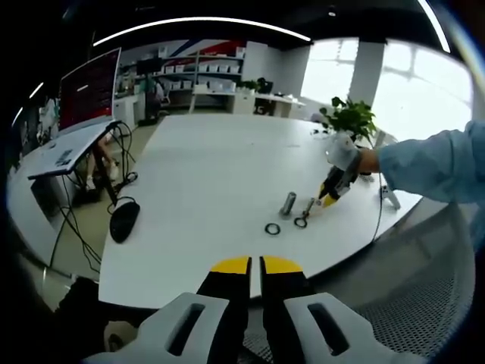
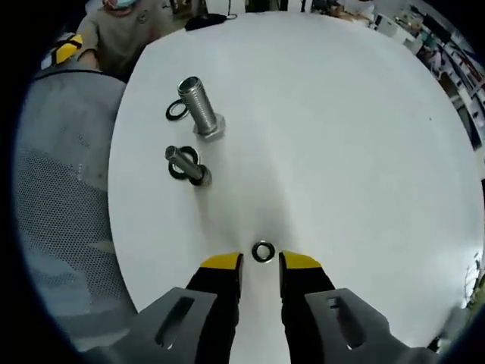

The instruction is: Place the washer onto the threaded stud by aligning its center hole with the stud, sliding it down to the base, and recovering from edge contact or off-axis alignment until the washer reaches the visible bottom stop.

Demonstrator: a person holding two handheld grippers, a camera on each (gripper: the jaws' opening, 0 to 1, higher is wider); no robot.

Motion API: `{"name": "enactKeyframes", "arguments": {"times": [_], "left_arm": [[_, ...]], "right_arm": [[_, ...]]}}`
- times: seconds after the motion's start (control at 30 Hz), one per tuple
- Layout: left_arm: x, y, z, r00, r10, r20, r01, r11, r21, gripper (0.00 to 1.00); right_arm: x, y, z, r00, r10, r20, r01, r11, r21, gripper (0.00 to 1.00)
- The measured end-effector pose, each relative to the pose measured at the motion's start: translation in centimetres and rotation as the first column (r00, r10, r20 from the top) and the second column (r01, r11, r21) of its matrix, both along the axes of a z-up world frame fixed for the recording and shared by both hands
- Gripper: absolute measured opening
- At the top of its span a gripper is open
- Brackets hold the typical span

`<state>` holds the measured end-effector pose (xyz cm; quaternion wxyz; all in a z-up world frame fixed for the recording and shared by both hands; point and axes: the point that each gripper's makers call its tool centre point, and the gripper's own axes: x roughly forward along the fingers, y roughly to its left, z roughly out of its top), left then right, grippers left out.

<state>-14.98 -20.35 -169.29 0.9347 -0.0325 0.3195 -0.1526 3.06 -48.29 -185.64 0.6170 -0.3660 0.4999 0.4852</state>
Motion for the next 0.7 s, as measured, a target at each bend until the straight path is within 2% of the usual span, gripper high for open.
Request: {"name": "enactKeyframes", "arguments": {"times": [0.03, 0.07, 0.2, 0.3, 0.33, 0.4, 0.67, 0.7], "left_arm": [[0.01, 0.00, 0.00, 1.000, 0.000, 0.000, 0.000, 1.000, 0.000, 0.02], [0.02, 0.01, 0.00, 1.000, 0.000, 0.000, 0.000, 1.000, -0.001, 0.02], [0.07, 0.01, 0.03, 1.000, 0.000, 0.003, 0.000, 1.000, -0.001, 0.02], [0.01, -0.04, -0.01, 1.000, -0.004, -0.001, 0.004, 1.000, 0.000, 0.02], [0.01, -0.05, -0.02, 1.000, -0.004, -0.001, 0.004, 1.000, 0.000, 0.02], [0.02, -0.06, -0.03, 1.000, -0.006, -0.002, 0.006, 1.000, 0.001, 0.01], [0.05, -0.08, -0.06, 1.000, -0.009, -0.003, 0.009, 1.000, 0.001, 0.01], [0.04, -0.08, -0.06, 1.000, -0.009, -0.003, 0.009, 1.000, 0.002, 0.01]], "right_arm": [[0.31, -0.01, 0.20, 0.999, -0.026, 0.039, 0.026, 1.000, 0.002, 0.19], [0.35, -0.10, 0.25, 0.999, 0.013, 0.048, -0.012, 1.000, -0.015, 0.18], [0.41, -0.11, 0.25, 0.999, 0.020, 0.037, -0.019, 1.000, -0.017, 0.18], [0.79, -0.15, 0.28, 0.999, -0.021, 0.026, 0.021, 1.000, 0.003, 0.15], [0.80, -0.03, 0.26, 0.998, -0.066, 0.014, 0.066, 0.998, 0.016, 0.15], [0.90, -0.01, 0.31, 0.996, -0.083, 0.012, 0.083, 0.996, 0.016, 0.15], [0.82, 0.19, 0.18, 1.000, 0.006, 0.023, -0.006, 0.999, -0.039, 0.15], [0.86, 0.33, 0.19, 0.994, 0.099, 0.039, -0.097, 0.994, -0.046, 0.16]]}}
